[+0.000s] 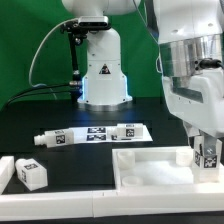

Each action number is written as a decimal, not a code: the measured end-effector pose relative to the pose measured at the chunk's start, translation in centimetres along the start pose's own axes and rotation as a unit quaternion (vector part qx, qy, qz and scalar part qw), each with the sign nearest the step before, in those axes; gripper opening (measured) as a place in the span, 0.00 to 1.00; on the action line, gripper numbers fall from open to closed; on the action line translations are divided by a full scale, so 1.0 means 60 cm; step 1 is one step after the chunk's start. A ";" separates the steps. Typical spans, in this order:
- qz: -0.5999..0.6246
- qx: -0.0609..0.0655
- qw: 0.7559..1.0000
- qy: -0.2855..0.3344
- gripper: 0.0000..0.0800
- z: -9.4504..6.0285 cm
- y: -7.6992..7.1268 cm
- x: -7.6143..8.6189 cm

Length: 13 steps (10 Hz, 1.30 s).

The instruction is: Assemble one leg

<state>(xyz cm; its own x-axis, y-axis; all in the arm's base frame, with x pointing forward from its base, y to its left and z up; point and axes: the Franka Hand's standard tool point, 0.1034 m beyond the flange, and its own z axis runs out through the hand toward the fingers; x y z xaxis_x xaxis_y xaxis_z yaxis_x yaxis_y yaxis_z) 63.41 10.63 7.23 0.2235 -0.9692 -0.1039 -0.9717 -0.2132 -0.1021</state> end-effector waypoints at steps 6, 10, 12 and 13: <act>-0.331 -0.031 0.943 -0.033 0.81 -0.008 -0.007 -0.003; -0.489 -0.029 0.872 0.007 0.81 -0.008 -0.021 -0.004; -0.467 -0.029 0.884 0.008 0.46 -0.008 -0.021 -0.004; -0.437 -0.028 0.899 0.009 0.46 -0.009 -0.022 -0.002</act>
Offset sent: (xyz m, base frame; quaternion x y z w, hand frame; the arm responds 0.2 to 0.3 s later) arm 0.0000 0.0000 0.0000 0.0000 0.0000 -0.1938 0.9810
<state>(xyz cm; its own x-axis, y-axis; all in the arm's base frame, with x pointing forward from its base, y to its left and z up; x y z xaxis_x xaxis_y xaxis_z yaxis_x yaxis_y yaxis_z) 64.60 10.98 7.90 0.9026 -0.4305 0.0081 -0.4283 -0.8996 -0.0860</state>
